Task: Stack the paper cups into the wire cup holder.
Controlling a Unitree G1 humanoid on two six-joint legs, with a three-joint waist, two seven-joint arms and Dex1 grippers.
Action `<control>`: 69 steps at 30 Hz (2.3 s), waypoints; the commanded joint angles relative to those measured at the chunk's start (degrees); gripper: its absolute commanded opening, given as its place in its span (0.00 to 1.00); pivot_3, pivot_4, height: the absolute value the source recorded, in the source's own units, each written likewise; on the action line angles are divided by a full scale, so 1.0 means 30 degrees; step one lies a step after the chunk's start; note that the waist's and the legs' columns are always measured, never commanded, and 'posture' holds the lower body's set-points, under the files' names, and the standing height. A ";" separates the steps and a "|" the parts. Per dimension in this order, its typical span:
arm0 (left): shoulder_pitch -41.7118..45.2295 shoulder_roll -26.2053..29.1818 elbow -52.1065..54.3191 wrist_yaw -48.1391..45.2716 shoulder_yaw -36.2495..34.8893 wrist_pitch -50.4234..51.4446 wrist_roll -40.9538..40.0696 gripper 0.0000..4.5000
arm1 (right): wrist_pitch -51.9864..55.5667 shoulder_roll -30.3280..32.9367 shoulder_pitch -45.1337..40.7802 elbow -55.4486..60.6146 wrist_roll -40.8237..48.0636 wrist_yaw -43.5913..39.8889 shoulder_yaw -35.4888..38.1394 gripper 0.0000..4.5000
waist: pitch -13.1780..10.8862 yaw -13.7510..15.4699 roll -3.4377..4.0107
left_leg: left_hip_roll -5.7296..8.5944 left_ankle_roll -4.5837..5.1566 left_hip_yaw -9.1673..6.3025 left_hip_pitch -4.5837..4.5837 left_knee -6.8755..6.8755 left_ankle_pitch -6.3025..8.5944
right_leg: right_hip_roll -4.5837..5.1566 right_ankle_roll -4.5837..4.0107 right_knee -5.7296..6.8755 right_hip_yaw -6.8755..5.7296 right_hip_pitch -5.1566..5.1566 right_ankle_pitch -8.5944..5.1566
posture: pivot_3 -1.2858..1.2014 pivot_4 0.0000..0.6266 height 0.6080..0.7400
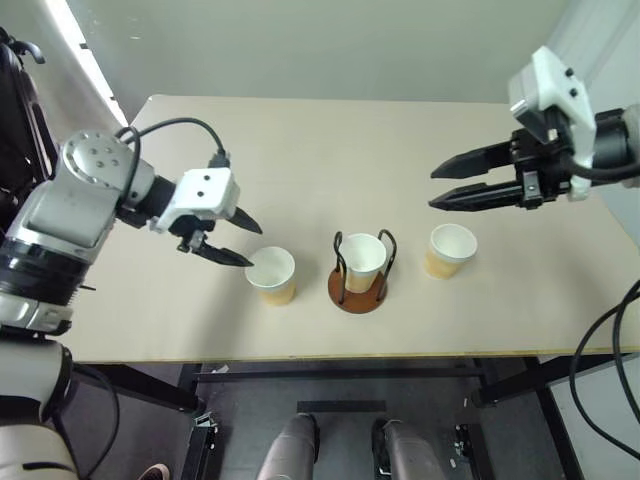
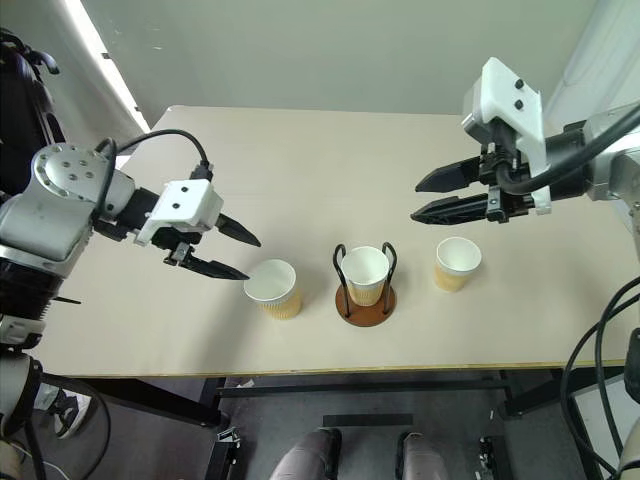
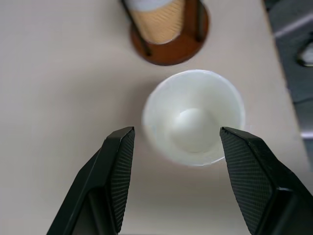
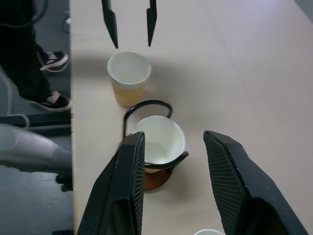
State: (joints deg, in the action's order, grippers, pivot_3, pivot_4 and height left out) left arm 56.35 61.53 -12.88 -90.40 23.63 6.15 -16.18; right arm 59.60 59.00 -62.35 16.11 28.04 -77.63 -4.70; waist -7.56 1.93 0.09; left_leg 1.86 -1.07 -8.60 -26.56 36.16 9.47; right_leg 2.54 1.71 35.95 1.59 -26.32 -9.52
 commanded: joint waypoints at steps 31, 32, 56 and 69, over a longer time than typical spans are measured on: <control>-0.2252 -0.2262 0.0257 -0.0686 0.0149 -0.2122 0.4038 0.54 | -0.3814 0.2633 0.2787 -0.0835 0.0189 -0.0349 0.1107 0.42 | 0.0005 -0.0041 -0.0006 | -0.0027 0.0001 0.0003 0.0029 0.0009 -0.0001 | -0.0009 0.0024 0.0038 -0.0001 0.0005 0.0019 | 0.52 0.24 1.00; -0.2194 -0.2333 0.0108 -0.0698 0.0188 -0.2122 0.4040 0.47 | -0.4277 0.2657 0.3170 -0.0796 0.0211 -0.0467 0.1229 0.42 | 0.0004 -0.0041 -0.0005 | -0.0027 0.0001 0.0004 0.0031 0.0010 -0.0001 | -0.0009 0.0027 0.0037 0.0000 0.0008 0.0020 | 0.52 0.24 1.00; 0.0674 -0.3240 -0.2083 -0.0701 0.0694 -0.1715 0.3452 0.00 | -0.6164 0.2444 0.5217 -0.0990 0.1072 -0.0774 0.1599 0.99 | 0.0006 -0.0014 -0.0009 | -0.0018 0.0028 0.0013 0.0023 0.0072 -0.0019 | -0.0007 0.0064 0.0027 0.0005 0.0038 0.0068 | 0.52 0.24 1.00; 0.8442 -0.6857 -1.2866 -0.0446 0.0499 -0.5637 0.5440 0.00 | -0.5467 0.2487 0.5332 0.0176 0.1194 0.0211 0.1546 0.99 | 0.0006 0.0022 -0.0009 | -0.0005 0.0050 0.0013 -0.0046 0.0108 -0.0018 | 0.0003 0.0093 -0.0025 0.0006 0.0033 0.0085 | 0.52 0.24 1.00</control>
State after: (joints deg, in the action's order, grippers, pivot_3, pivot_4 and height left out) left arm 79.13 41.11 -48.21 -90.53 27.05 -7.95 -1.45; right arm 42.98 66.04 -45.49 15.39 31.25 -77.64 -1.92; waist -7.54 1.99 0.06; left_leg 1.85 -0.89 -8.56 -26.73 36.51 9.43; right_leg 2.55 2.03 35.88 1.61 -26.23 -9.27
